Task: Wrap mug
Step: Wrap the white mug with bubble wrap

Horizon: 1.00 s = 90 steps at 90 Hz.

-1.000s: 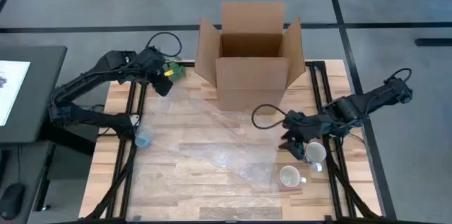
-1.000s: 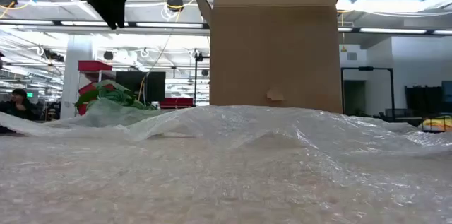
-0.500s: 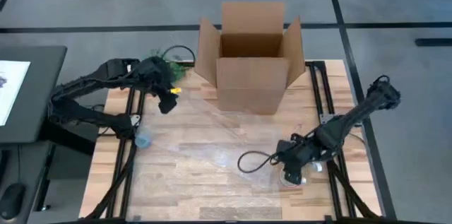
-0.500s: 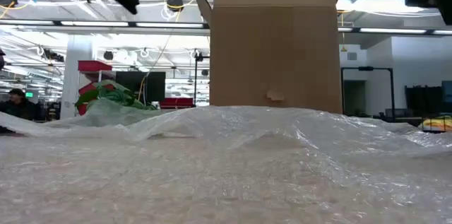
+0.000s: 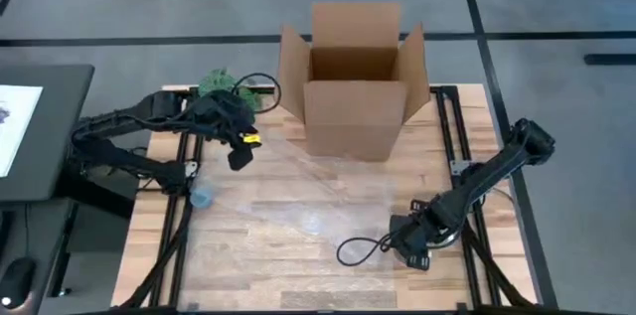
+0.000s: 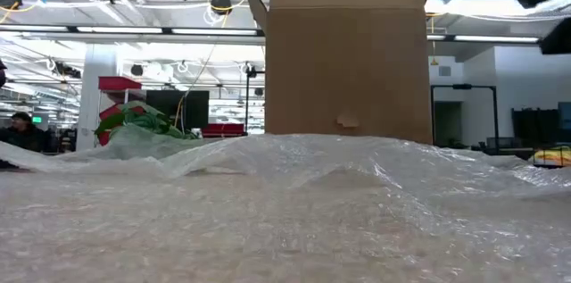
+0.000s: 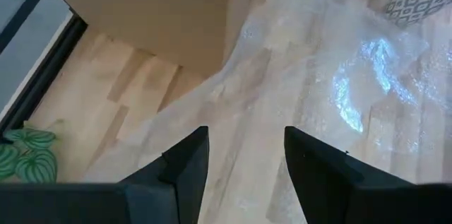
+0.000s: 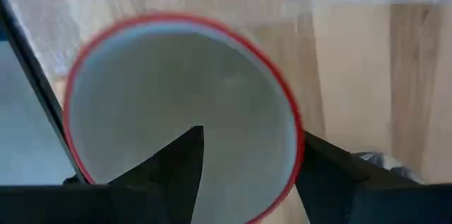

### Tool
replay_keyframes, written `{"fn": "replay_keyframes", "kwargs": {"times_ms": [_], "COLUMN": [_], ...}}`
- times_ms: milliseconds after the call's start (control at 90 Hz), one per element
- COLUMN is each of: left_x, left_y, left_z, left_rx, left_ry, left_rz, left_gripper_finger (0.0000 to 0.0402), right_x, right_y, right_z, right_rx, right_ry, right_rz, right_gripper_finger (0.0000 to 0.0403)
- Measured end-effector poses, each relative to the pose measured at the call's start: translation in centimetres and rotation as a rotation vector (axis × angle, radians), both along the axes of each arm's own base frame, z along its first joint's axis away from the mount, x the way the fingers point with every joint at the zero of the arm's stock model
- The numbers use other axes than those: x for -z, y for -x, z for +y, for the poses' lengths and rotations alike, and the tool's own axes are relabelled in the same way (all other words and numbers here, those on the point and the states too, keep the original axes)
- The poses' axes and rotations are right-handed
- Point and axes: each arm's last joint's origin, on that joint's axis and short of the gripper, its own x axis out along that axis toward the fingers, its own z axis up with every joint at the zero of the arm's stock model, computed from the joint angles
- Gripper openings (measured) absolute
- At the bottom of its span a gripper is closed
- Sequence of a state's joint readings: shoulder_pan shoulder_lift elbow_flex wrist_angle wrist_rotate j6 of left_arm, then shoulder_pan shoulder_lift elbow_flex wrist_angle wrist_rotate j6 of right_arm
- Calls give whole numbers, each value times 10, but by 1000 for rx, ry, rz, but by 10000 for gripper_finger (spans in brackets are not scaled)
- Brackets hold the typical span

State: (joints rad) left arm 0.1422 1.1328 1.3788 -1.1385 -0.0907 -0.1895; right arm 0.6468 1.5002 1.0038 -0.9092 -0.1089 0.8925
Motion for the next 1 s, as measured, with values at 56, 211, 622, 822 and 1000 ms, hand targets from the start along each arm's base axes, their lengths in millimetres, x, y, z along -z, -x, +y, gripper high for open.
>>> {"fn": "replay_keyframes", "kwargs": {"times_ms": [56,211,622,822,1000], "left_x": [0,0,2,4,17], "left_y": [0,-1,2,1,2], "left_z": [-2,-5,-6,-5,-6], "left_rx": [16,35,-5,-50,-61], "left_ry": [-4,-6,27,32,41], "left_rz": [2,2,24,22,80], "left_gripper_finger": [164,164,164,164,164], "right_x": [4,12,-34,-85,-108], "right_y": [1,2,-26,-53,-73], "right_z": [-1,-2,-12,-28,-45], "right_rx": [14,24,-2,59,126], "right_ry": [2,-8,-66,-113,-109], "right_rz": [7,-4,-130,-272,-356], "right_gripper_finger": [173,137,13,7,6]}}
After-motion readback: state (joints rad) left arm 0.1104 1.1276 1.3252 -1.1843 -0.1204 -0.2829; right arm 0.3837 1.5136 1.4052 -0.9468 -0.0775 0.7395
